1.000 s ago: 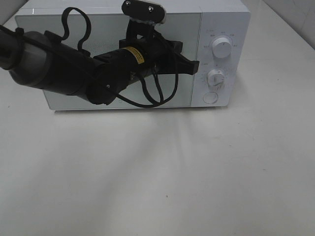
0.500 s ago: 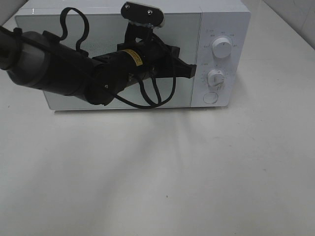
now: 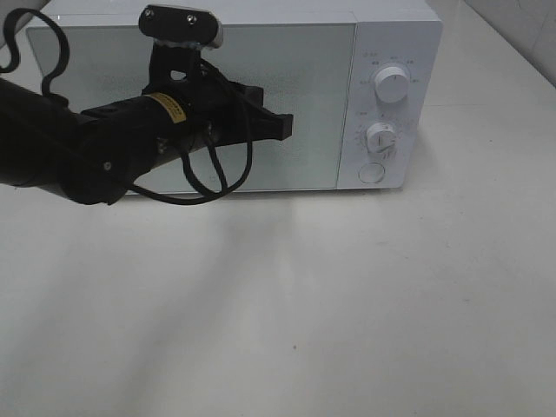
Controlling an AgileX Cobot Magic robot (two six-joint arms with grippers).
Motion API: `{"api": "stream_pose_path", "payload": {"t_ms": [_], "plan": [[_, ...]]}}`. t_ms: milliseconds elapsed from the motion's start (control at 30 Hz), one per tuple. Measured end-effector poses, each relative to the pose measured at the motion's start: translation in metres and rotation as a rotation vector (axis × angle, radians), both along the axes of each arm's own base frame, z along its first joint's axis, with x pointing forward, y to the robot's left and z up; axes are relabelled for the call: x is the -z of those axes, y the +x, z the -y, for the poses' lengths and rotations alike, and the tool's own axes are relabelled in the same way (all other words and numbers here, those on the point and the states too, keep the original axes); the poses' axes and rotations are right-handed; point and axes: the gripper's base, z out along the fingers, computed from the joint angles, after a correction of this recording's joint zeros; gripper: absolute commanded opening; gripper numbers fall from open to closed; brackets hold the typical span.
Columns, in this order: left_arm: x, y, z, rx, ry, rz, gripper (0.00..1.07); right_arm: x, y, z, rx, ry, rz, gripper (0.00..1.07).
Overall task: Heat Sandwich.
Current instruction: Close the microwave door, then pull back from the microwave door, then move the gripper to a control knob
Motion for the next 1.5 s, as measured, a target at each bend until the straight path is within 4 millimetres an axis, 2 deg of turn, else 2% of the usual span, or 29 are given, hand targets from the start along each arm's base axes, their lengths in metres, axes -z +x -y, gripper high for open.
{"api": "stream_pose_path", "payload": {"t_ms": [200, 333, 367, 400, 433, 500, 533, 567, 767, 1033, 1133, 1267, 1300, 1433, 1467, 1500], "plan": [[-0.006, -0.019, -0.015, 0.003, 0.017, -0.026, 0.00, 0.000, 0.000, 0.000, 0.000, 0.000, 0.000, 0.74], [-0.007, -0.032, -0.025, 0.009, 0.044, -0.071, 0.09, 0.000, 0.000, 0.000, 0.000, 0.000, 0.000, 0.74], [-0.007, -0.038, -0.029, 0.013, 0.056, -0.106, 0.16, 0.000, 0.000, 0.000, 0.000, 0.000, 0.000, 0.74], [-0.007, -0.041, -0.031, 0.014, 0.064, -0.130, 0.35, 0.000, 0.000, 0.000, 0.000, 0.000, 0.000, 0.74], [-0.007, -0.041, -0.031, 0.014, 0.064, -0.130, 0.35, 0.000, 0.000, 0.000, 0.000, 0.000, 0.000, 0.74], [-0.009, -0.046, -0.034, 0.018, 0.078, -0.184, 0.64, 0.000, 0.000, 0.000, 0.000, 0.000, 0.000, 0.74], [-0.011, -0.050, -0.036, 0.018, 0.081, -0.232, 0.90, 0.000, 0.000, 0.000, 0.000, 0.000, 0.000, 0.74], [-0.013, -0.052, -0.037, 0.018, 0.081, -0.250, 1.02, 0.000, 0.000, 0.000, 0.000, 0.000, 0.000, 0.74], [-0.021, -0.064, -0.043, 0.035, 0.126, -0.350, 1.00, 0.000, 0.000, 0.000, 0.000, 0.000, 0.000, 0.74], [-0.037, -0.090, -0.060, 0.127, 0.335, -0.449, 1.00, 0.000, 0.000, 0.000, 0.000, 0.000, 0.000, 0.74], [-0.041, -0.094, -0.067, 0.126, 0.363, -0.480, 1.00, 0.000, 0.000, 0.000, 0.000, 0.000, 0.000, 0.74], [-0.049, -0.097, -0.094, 0.037, 0.368, -0.608, 1.00, 0.000, 0.000, 0.000, 0.000, 0.000, 0.000, 0.74], [-0.049, -0.097, -0.094, 0.037, 0.368, -0.608, 1.00, 0.000, 0.000, 0.000, 0.000, 0.000, 0.000, 0.74], [-0.056, -0.095, -0.130, -0.077, 0.367, -0.706, 1.00, 0.000, 0.000, 0.000, 0.000, 0.000, 0.000, 0.74], [-0.056, -0.095, -0.130, -0.077, 0.367, -0.706, 1.00, 0.000, 0.000, 0.000, 0.000, 0.000, 0.000, 0.74], [-0.060, -0.096, -0.143, -0.118, 0.363, -0.734, 1.00, 0.000, 0.000, 0.000, 0.000, 0.000, 0.000, 0.74]]}}
